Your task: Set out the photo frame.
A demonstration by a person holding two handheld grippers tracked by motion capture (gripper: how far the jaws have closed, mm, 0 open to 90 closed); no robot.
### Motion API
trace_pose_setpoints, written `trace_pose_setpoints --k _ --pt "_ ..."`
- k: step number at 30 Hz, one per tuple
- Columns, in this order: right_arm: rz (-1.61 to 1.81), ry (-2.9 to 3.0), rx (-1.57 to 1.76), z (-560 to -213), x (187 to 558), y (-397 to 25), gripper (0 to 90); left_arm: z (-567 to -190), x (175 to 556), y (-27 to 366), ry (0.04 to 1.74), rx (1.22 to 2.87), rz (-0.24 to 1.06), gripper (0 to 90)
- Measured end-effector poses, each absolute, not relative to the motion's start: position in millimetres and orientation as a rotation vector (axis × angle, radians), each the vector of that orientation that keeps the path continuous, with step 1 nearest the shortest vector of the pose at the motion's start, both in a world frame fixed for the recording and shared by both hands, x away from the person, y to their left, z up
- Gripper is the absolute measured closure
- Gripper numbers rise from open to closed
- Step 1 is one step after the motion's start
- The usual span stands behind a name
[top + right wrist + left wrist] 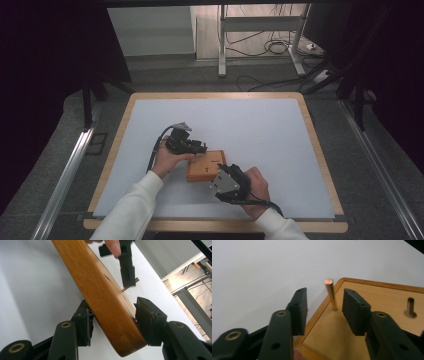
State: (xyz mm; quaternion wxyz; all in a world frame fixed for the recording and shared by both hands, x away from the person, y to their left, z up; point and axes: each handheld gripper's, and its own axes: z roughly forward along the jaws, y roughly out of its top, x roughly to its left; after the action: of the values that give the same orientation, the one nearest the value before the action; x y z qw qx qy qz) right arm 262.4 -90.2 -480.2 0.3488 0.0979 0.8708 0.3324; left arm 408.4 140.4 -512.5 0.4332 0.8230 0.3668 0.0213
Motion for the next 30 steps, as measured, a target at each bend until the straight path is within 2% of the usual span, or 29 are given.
trace_pose_setpoints --k 8,20,30 --pt "0.86 2.273 0.253 -477 265 -90 50.8 -508 377 176 0.949 2.037 0.18 38.5" --pt "0.855 2.325 0.253 -465 275 -89 52.7 -526 360 205 1.032 2.016 0.15 34.6" --pt "0.861 2.388 0.249 -449 292 -86 55.2 -523 350 213 1.025 2.007 0.166 34.0"
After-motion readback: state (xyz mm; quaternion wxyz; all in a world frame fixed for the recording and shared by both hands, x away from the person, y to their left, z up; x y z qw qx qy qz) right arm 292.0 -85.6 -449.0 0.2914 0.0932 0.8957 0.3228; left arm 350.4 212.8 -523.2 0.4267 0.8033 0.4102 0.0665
